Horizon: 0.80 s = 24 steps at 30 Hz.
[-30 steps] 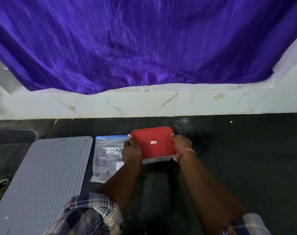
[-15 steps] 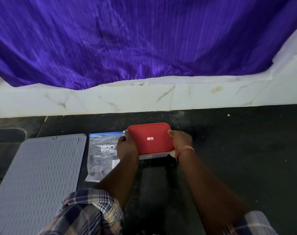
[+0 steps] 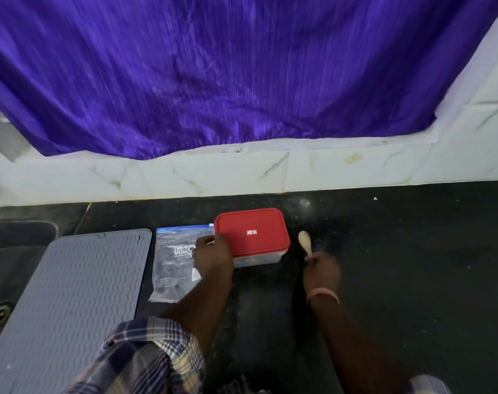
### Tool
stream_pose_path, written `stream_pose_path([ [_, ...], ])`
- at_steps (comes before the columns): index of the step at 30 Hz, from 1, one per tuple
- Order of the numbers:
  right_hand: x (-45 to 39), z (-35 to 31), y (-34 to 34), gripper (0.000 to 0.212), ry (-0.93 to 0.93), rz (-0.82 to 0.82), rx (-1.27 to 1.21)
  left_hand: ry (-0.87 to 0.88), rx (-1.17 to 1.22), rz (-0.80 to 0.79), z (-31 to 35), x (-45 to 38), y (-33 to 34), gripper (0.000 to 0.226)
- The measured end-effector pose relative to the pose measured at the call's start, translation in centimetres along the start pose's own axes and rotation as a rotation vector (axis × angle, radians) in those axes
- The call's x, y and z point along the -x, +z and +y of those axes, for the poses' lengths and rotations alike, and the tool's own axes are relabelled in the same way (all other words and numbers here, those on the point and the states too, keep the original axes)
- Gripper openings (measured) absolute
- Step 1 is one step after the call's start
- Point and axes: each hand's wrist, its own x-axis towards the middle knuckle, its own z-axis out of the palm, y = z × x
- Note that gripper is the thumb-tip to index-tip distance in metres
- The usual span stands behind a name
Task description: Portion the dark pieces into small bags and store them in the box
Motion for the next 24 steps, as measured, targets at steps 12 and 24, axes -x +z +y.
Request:
stream_pose_path([
  [12, 2.5, -13.5, -0.9, 0.017, -0.026, -0.258, -0.277, 0.038, -0.134, -0.1, 1.1, 0.5, -1.7, 0.037],
  [24, 3.8, -15.5, -1.1, 0.03, 0.035, -0.279, -0.15, 0.116, -0.286, -0.091, 2.0, 1.7, -5.1, 0.019],
])
